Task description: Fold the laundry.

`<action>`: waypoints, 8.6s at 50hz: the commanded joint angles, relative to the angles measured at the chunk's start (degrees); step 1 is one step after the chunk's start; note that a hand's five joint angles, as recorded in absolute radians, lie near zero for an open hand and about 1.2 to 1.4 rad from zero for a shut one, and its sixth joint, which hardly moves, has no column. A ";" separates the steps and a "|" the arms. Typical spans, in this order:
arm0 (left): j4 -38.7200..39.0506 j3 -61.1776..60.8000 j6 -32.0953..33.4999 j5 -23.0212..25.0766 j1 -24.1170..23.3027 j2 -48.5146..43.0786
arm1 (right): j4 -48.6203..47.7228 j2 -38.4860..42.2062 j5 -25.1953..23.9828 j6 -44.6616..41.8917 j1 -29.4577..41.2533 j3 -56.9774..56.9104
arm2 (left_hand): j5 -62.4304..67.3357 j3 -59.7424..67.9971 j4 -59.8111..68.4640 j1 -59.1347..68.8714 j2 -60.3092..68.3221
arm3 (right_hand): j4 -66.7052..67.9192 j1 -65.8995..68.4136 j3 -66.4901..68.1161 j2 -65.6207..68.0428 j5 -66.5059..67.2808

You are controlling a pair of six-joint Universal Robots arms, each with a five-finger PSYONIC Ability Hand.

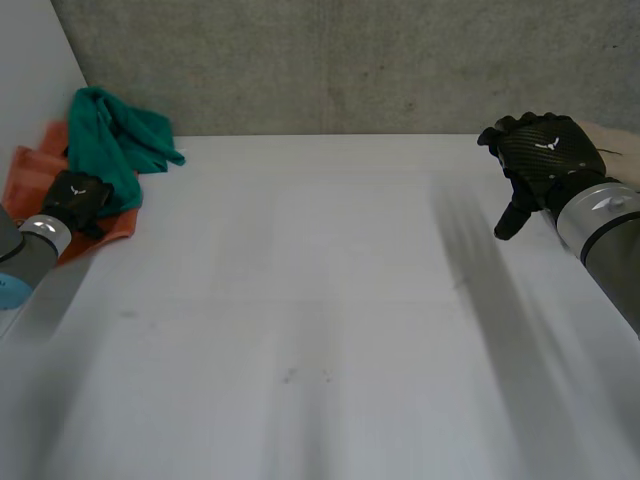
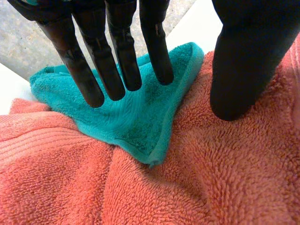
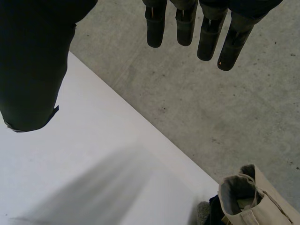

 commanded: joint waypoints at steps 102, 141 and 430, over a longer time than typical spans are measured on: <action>4.12 -28.04 -13.04 -9.90 -31.06 47.41 | 1.07 2.09 -0.01 -1.40 -6.59 -4.44 | 37.29 36.88 36.87 36.13 36.84 | -3.63 -1.89 -2.26 -2.68 -3.84; -0.72 -53.61 -21.40 -20.71 -33.99 50.59 | 19.63 4.90 -11.80 -8.62 -1.88 -3.13 | -27.45 -27.86 -27.87 -28.61 -27.90 | -3.63 -1.89 -2.26 -2.68 -3.84; 14.58 -52.65 -27.02 -18.60 -25.62 50.05 | 5.90 23.18 -12.06 0.00 -13.45 -1.36 | 37.29 36.88 36.87 36.13 36.84 | 66.27 68.01 67.63 67.22 66.06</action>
